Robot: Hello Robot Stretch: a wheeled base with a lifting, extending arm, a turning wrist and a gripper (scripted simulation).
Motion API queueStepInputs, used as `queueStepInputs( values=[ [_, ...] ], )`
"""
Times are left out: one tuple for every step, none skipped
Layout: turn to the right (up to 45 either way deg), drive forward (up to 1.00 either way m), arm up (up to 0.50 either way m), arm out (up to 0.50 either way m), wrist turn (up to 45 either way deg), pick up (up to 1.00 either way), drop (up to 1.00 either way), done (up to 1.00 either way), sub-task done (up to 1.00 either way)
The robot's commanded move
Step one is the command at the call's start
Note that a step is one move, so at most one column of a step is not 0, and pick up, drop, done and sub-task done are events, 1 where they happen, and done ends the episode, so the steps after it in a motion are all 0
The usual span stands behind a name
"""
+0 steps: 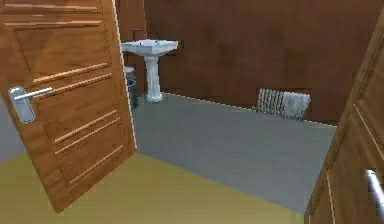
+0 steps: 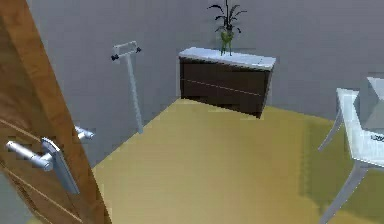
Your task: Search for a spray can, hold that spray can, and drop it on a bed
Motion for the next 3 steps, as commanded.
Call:
queueStepInputs(
  values=[
    [3.0, 0.00, 0.00, 0.00, 0.0, 0.00, 0.00, 0.00, 0.00],
    [-45.0, 0.00, 0.00, 0.00, 0.0, 0.00, 0.00, 0.00, 0.00],
    [-45.0, 0.00, 0.00, 0.00, 0.0, 0.00, 0.00, 0.00, 0.00]
  ],
)
